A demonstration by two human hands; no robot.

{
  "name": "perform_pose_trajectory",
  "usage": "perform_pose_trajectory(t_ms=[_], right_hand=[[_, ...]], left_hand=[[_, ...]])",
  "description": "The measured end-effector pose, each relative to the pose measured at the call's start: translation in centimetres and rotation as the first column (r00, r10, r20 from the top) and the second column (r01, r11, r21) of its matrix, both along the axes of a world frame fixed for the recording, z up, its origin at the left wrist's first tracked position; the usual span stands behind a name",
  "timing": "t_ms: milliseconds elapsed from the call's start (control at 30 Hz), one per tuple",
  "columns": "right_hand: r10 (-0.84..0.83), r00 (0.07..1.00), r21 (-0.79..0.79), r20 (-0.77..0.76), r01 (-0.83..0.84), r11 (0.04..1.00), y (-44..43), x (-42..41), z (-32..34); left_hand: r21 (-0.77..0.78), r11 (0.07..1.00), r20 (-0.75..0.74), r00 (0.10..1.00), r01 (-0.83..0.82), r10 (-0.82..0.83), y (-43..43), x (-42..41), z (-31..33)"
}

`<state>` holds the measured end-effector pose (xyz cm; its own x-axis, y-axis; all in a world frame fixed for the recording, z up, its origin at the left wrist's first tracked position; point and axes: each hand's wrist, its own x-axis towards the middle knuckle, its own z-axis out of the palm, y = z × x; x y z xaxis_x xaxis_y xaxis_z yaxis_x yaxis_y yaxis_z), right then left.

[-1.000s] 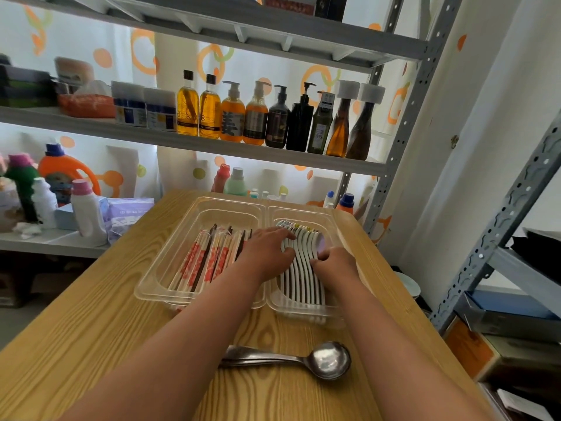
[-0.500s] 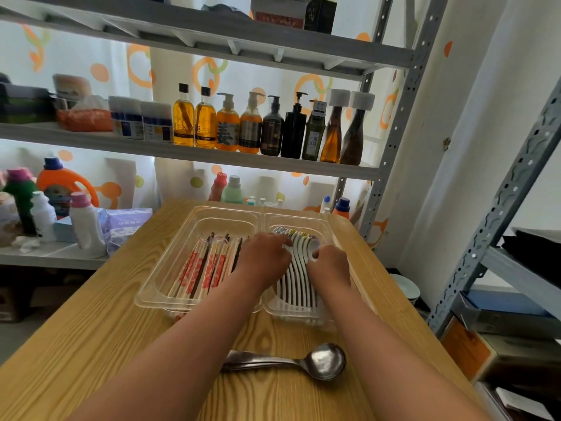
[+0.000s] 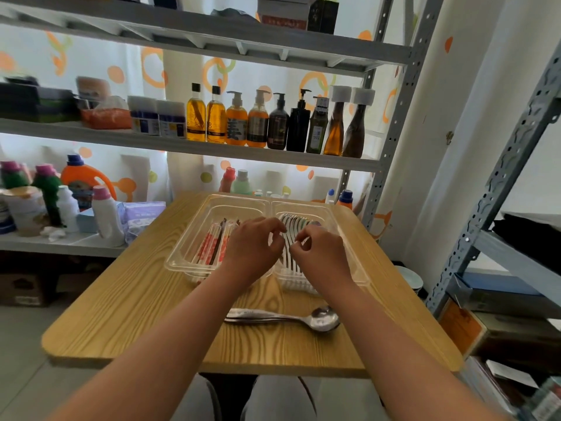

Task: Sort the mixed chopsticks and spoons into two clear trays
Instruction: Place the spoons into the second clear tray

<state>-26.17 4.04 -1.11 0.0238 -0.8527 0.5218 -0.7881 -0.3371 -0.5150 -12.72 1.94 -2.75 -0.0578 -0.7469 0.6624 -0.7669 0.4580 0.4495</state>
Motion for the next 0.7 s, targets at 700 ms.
perform_pose_trajectory(t_ms=[700], right_hand=[[0.257, 0.870, 0.452, -0.420, -0.045, 0.891, 6.7, 0.4, -2.3]], left_hand=[[0.038, 0.997, -0.030, 0.997, 0.067, -0.065, 5.5, 0.6, -1.4]])
